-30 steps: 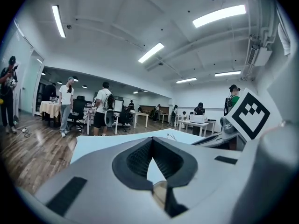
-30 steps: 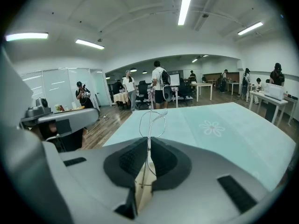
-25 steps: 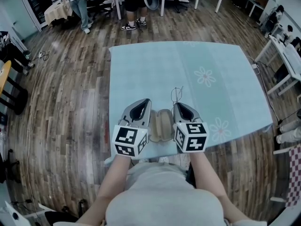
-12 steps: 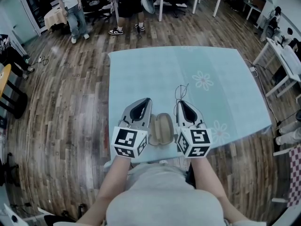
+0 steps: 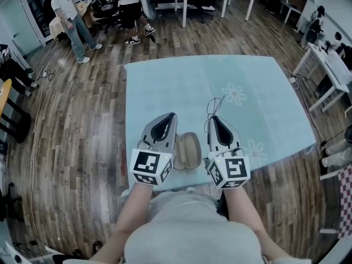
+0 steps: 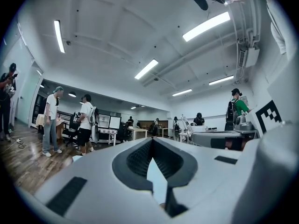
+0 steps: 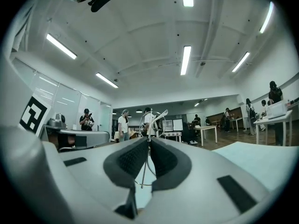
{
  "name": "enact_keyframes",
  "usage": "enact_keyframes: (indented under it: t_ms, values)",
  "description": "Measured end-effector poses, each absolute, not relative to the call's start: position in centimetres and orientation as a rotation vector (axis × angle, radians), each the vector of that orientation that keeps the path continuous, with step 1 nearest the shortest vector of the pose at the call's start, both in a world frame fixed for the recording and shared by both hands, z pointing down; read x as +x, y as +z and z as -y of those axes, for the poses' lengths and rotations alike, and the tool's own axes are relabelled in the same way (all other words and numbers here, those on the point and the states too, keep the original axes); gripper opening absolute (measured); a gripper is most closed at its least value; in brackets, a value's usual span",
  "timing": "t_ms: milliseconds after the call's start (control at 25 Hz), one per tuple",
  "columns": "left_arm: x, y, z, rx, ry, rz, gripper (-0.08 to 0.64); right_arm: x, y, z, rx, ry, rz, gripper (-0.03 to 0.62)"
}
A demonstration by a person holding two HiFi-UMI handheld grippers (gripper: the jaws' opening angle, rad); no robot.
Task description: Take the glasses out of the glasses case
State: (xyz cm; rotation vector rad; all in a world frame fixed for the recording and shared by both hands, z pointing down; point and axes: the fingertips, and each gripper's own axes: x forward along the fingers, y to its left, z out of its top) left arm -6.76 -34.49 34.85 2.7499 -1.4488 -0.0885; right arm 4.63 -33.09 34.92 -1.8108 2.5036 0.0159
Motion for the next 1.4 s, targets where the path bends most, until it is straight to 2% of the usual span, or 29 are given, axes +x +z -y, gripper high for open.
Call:
enact_keyframes:
  t_ms: [600,1400]
  values:
    - [-6.2,32.7,33.3,2.838,-0.254,1.507,0.006,4.7,32.9,31.5,-1.748,0.265,-2.456,0.026]
    - [-6.1,32.8,33.5,2.878,-0.249,1.511,0.008,4.8,33.9,32.2,-1.774,0.202,-2.479,0.025]
